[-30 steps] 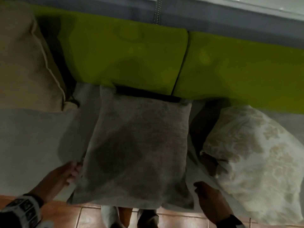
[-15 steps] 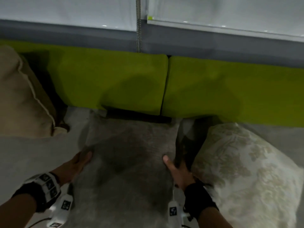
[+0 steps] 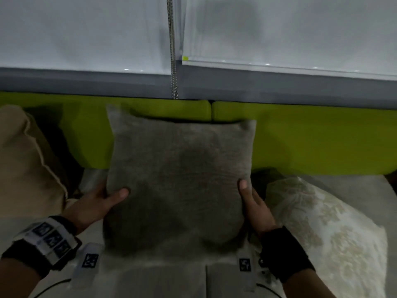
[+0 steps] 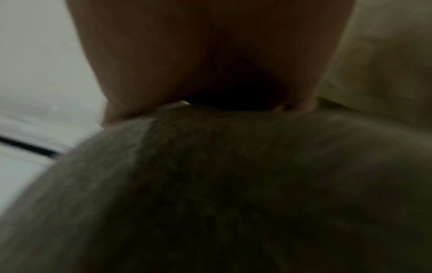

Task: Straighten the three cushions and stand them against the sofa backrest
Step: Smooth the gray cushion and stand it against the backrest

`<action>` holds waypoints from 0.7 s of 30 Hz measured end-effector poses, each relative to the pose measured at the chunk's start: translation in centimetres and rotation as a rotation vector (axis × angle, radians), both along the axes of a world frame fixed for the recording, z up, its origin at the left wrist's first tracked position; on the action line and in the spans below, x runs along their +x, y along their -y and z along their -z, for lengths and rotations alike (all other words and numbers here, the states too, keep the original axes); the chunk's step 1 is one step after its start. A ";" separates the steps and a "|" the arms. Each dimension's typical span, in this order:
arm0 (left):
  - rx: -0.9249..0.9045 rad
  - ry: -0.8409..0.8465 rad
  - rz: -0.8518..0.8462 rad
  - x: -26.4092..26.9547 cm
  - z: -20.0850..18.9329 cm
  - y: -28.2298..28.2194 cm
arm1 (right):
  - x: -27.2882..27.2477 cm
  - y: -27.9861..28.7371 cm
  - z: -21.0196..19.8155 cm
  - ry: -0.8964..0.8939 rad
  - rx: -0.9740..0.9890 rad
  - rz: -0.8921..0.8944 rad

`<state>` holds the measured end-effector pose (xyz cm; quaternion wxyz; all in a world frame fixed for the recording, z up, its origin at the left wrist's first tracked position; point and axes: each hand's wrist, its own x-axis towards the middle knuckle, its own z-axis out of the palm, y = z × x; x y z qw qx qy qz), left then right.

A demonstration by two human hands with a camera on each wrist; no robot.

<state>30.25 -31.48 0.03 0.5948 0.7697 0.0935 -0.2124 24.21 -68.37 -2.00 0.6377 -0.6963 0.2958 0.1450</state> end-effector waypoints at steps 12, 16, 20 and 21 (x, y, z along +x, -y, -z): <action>-0.009 0.238 0.134 4.1 2.8 4.4 | 3.9 2.8 1.4 0.342 -0.158 -0.057; -0.247 0.235 0.039 4.2 2.9 4.7 | 3.9 2.7 1.3 0.380 -0.177 -0.040; -0.087 0.349 0.081 3.6 2.3 4.0 | 3.0 2.0 1.1 0.386 -0.194 -0.005; -0.019 0.401 0.099 3.6 2.6 3.8 | 2.9 1.9 1.5 0.363 -0.207 0.010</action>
